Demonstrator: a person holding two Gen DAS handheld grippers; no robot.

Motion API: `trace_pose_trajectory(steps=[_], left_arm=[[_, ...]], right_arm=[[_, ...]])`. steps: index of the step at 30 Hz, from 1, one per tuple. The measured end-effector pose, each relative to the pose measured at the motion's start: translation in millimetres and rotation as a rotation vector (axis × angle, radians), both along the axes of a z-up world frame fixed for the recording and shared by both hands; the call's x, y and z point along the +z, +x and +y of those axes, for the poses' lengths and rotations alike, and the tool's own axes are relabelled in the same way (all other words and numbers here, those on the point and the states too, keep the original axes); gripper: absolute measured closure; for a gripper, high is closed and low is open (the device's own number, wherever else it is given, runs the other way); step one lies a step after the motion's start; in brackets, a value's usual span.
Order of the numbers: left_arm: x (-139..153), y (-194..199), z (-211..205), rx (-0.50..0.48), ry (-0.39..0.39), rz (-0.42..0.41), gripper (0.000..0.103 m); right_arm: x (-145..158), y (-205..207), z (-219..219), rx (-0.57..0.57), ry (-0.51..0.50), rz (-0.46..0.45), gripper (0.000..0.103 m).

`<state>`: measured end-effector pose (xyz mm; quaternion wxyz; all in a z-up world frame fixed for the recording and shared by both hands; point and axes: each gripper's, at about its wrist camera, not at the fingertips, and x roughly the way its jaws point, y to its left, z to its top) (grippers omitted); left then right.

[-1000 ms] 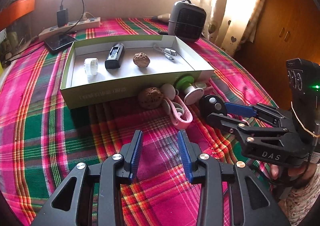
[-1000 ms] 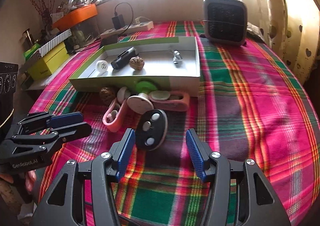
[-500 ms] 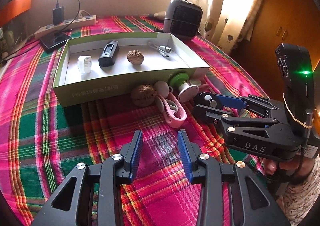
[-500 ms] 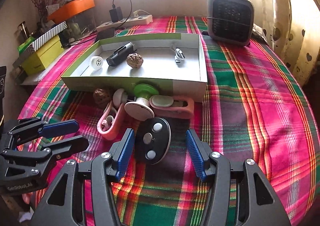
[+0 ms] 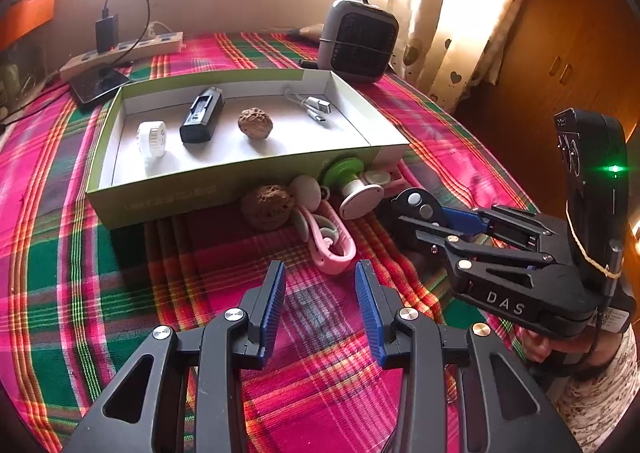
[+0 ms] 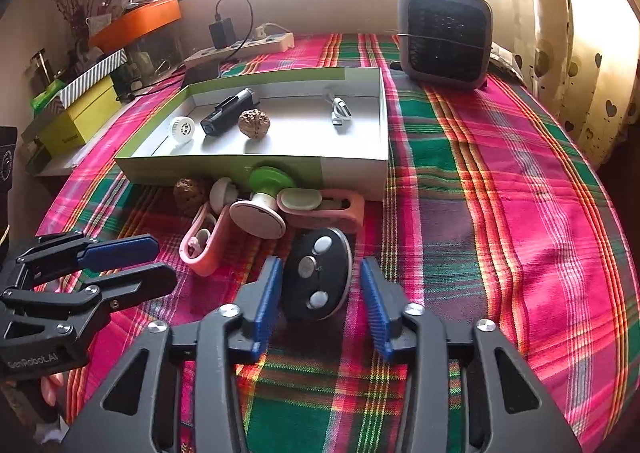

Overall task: Organize objects
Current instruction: 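Grasp the pink earphone clip with the left gripper while the right grasps the black oval remote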

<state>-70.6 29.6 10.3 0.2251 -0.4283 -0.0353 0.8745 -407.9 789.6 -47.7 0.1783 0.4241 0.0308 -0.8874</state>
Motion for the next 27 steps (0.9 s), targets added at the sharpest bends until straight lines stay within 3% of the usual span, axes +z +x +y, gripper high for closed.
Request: trace_pose_trajectory(steps=[14, 18, 24, 27], left_arm=[[0, -16, 21, 0.02, -0.081, 0.016, 0.069], [-5, -25, 20, 0.058, -0.082, -0.03, 0.069], [-6, -22, 20, 0.072, -0.102, -0.021, 0.069], [-6, -20, 16, 0.076, -0.102, -0.019, 0.076]], right_arm=[[-1, 1, 4, 0.017, -0.01, -0.004, 0.068], [-1, 1, 4, 0.017, -0.013, -0.005, 0.068], [-1, 1, 4, 0.017, -0.015, -0.006, 0.068], [-1, 1, 4, 0.017, -0.015, -0.006, 0.068]])
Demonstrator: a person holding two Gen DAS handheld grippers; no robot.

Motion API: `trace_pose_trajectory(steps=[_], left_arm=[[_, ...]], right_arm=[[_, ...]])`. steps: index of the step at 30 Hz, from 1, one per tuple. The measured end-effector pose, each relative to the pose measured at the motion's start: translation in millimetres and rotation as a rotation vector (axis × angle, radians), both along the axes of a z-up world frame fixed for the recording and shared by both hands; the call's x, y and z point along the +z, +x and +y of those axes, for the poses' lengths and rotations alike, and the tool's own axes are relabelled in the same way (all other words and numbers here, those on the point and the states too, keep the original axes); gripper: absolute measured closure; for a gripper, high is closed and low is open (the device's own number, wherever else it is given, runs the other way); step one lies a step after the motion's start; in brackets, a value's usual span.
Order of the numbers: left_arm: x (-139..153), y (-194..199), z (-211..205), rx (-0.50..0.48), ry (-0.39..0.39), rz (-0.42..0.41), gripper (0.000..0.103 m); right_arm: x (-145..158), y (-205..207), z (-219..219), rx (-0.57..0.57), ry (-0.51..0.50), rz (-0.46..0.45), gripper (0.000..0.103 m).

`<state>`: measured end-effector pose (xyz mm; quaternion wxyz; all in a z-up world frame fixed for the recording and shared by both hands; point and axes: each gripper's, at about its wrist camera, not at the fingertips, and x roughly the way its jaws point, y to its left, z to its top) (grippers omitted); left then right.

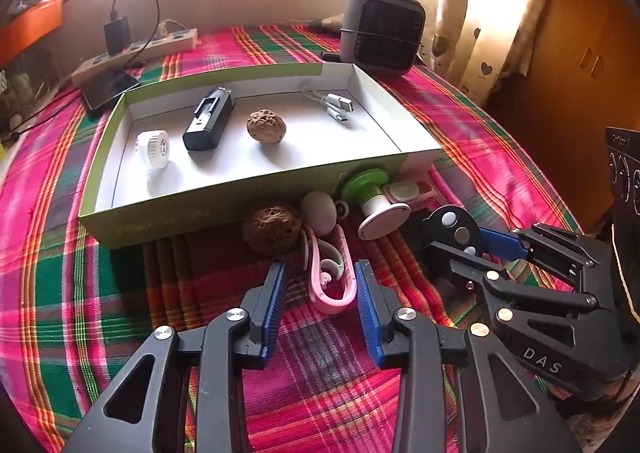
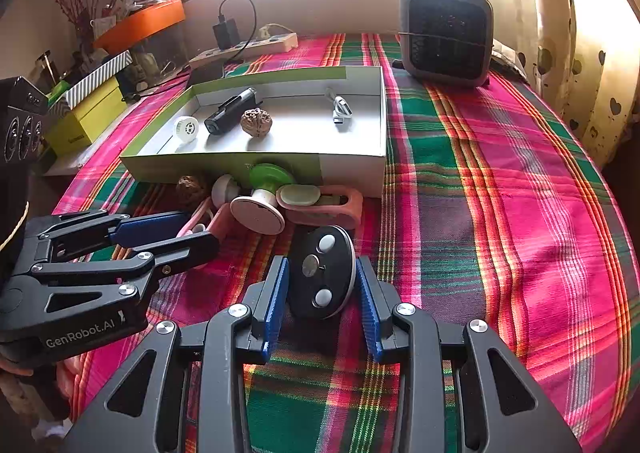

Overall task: Organize objects
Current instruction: 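Grasp the pink earphone clip with the left gripper while the right grasps the black oval remote, then lift the pink clip and the black remote off the cloth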

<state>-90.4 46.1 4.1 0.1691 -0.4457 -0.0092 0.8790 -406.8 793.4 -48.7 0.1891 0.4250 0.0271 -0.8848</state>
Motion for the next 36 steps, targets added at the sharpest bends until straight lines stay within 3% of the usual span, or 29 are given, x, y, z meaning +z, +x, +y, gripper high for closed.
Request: trace_pose_trajectory(steps=[6, 20, 36], left_arm=[[2, 4, -9, -0.002, 0.013, 0.0, 0.083], [1, 27, -26, -0.012, -0.035, 0.006, 0.083], [-2, 16, -19, 0.01, -0.075, 0.024, 0.079]], right_arm=[[0, 0, 0, 0.0, 0.003, 0.001, 0.068], [0, 9, 1, 0.004, 0.009, 0.002, 0.068], [-1, 5, -9, 0.012, 0.056, 0.013, 0.066]])
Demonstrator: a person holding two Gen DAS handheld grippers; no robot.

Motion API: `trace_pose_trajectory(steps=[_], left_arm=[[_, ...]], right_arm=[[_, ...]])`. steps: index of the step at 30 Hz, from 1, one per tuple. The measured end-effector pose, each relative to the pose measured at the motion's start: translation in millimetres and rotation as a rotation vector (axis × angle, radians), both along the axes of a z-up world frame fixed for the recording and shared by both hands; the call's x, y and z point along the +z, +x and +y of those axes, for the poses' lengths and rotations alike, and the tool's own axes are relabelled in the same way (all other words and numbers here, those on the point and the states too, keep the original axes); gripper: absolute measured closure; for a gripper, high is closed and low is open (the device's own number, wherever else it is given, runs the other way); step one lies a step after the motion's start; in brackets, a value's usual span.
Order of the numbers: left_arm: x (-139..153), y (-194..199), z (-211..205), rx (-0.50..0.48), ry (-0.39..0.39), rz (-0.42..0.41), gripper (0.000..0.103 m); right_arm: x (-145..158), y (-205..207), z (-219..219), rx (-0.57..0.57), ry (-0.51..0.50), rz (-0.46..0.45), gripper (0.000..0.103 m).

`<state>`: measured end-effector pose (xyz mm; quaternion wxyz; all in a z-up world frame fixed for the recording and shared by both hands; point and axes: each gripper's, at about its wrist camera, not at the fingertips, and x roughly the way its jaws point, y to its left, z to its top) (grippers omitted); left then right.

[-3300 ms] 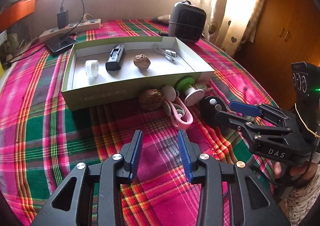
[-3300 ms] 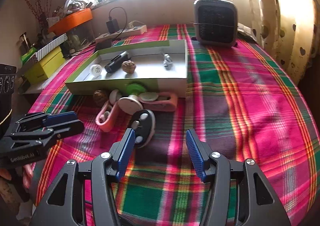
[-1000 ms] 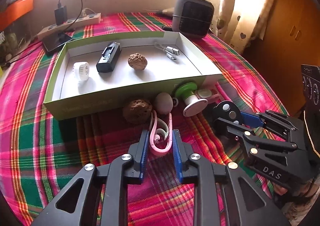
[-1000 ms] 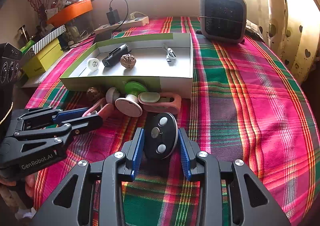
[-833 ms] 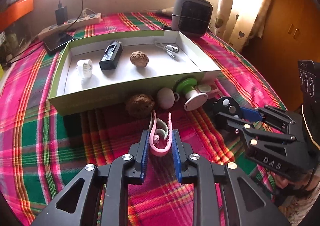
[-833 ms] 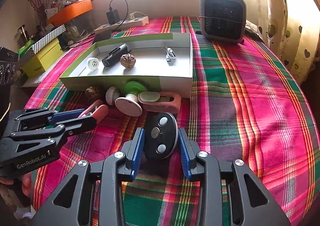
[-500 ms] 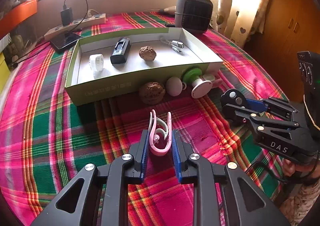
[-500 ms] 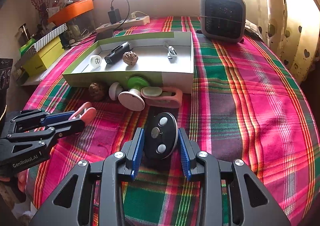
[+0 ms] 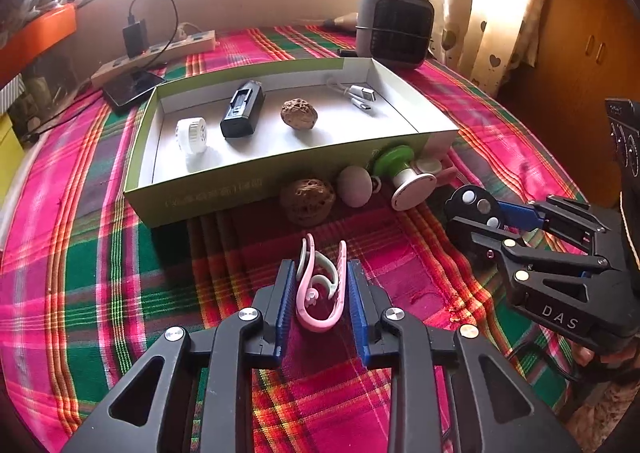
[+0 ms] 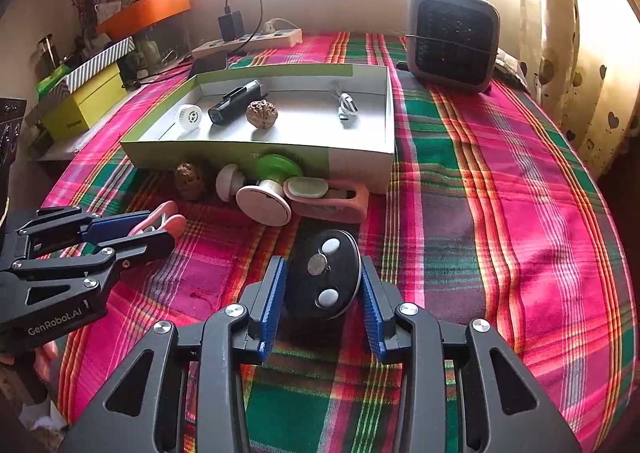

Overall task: Organize objects
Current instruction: 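Lift the pink clip and the black remote off the cloth, then carry the pink clip and black remote over the white box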

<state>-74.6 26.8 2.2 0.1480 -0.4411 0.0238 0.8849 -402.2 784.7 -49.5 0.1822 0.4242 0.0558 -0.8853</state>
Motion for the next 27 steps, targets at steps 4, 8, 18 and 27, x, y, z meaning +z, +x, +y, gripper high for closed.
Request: trace_pose_trajectory(steps=[4, 8, 18, 27], left_arm=[[0.2, -0.2, -0.5, -0.005, -0.001, 0.007, 0.079], [0.5, -0.9, -4.1, -0.003, 0.021, 0.002, 0.08], [1.2, -0.5, -6.1, -0.004, 0.037, -0.001, 0.081], [2.1, 0.7, -7.1, -0.004, 0.052, -0.006, 0.081]], right_arm=[[0.0, -1.7, -0.2, -0.007, -0.002, -0.001, 0.066], [0.1, -2.3, 1.2, -0.01, -0.013, -0.003, 0.066], [0.4, -2.1, 2.6, -0.011, -0.028, -0.006, 0.067], [0.6, -1.9, 4.1, -0.016, -0.028, -0.003, 0.067]])
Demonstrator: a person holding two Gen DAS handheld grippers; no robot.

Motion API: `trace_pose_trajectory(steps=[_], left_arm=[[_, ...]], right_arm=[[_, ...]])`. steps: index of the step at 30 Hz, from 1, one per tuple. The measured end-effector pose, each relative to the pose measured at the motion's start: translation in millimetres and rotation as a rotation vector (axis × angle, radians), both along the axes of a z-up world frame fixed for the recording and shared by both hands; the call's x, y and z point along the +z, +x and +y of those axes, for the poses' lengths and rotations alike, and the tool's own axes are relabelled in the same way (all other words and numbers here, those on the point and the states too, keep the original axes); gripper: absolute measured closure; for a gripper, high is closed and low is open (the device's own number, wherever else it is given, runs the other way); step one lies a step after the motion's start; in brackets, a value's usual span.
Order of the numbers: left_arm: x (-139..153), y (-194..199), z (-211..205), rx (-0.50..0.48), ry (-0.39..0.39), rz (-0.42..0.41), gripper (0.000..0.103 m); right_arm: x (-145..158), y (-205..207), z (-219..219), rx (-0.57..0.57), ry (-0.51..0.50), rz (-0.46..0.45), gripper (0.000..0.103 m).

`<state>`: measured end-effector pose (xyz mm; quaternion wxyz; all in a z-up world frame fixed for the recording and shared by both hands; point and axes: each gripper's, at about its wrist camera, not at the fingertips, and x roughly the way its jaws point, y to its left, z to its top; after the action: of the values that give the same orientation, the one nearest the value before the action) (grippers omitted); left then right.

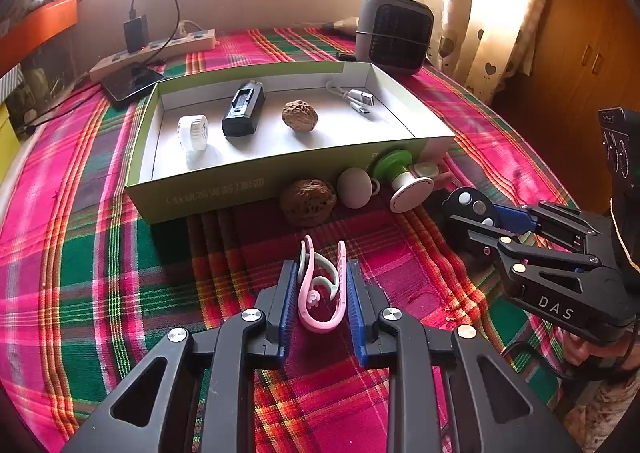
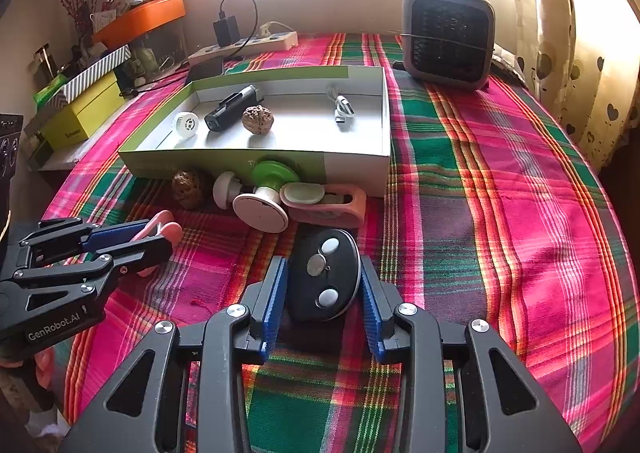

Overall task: Organize objects
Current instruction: 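Carry the pink clip and black remote over the white box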

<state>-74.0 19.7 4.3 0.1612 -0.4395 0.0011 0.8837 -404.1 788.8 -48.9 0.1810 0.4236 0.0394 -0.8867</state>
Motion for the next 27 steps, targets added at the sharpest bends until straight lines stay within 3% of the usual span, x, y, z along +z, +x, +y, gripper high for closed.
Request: trace_pose_trajectory(steps=[27], left_arm=[[36, -23, -17, 0.014, 0.063, 0.053, 0.081]], right_arm=[[33, -12, -13, 0.026, -0.013, 0.067, 0.067]])
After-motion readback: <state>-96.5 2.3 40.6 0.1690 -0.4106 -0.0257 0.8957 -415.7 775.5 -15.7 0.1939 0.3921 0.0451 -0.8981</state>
